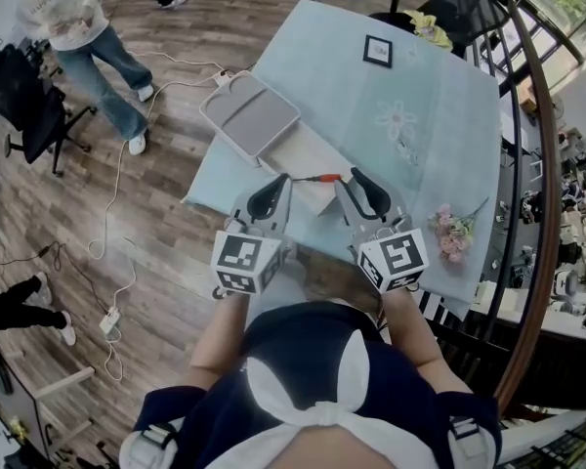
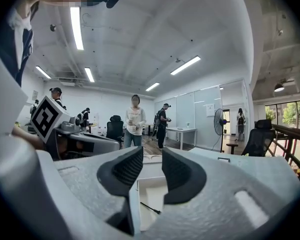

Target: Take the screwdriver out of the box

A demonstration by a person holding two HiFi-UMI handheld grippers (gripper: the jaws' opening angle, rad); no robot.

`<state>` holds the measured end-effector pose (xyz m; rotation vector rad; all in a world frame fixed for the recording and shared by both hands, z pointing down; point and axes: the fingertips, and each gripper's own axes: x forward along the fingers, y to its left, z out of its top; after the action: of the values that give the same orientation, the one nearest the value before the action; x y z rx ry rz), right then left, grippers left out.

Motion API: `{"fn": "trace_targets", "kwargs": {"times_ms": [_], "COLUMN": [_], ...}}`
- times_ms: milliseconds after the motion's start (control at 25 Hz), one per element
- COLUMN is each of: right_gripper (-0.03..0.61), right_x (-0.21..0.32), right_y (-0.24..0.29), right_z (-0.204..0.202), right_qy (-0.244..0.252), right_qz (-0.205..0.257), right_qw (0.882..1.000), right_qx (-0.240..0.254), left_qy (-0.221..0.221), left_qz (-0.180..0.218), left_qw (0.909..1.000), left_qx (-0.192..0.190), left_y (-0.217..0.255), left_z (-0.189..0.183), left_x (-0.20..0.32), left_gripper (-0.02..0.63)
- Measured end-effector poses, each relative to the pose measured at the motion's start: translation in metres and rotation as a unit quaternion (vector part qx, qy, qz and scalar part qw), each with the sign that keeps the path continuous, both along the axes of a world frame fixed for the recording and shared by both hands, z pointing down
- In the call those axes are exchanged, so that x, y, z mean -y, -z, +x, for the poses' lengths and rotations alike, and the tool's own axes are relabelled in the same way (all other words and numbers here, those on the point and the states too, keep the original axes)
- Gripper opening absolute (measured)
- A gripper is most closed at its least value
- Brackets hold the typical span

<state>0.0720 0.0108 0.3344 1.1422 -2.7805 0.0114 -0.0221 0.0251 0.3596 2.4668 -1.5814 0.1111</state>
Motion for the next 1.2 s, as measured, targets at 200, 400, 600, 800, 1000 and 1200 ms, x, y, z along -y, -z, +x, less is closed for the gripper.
{"fn": "trace_targets", "kwargs": {"times_ms": [200,400,600,800,1000,1200], "right_gripper": [0.117,0.117,0.117,0.117,0.117,0.117], "right_x": [0.027,0.053,0.070,0.079,0.087,0.101], "right_y": [-0.003,-0.009,-0.023,-0.052,-0.084,-0.129], "right_z": [-0.014,-0.024,-0.030,-0.038,-0.048,-0.050], "right_qy": [0.002,0.005,0.033,0.076,0.105,0.137], "right_qz": [-0.003,-0.005,-0.010,-0.029,-0.056,-0.092], "right_qw": [1.000,1.000,0.998,0.991,0.982,0.964], "right_qx": [-0.005,-0.013,-0.056,-0.110,-0.150,-0.206], "left_qy": [-0.004,0.004,0.001,-0.002,-0.005,-0.017], "left_qz": [-0.004,-0.017,-0.026,-0.036,-0.049,-0.059], "left_qw": [1.0000,0.9999,0.9996,0.9993,0.9988,0.9981], "left_qx": [0.007,0.002,0.003,0.001,0.000,0.003], "left_y": [-0.005,-0.013,-0.021,-0.029,-0.045,-0.058], "left_z": [-0.019,-0.038,-0.046,-0.054,-0.062,-0.063], "left_x": [0.025,0.049,0.067,0.079,0.091,0.113], "left_gripper": [0.017,0.017,0.017,0.017,0.017,0.017]}}
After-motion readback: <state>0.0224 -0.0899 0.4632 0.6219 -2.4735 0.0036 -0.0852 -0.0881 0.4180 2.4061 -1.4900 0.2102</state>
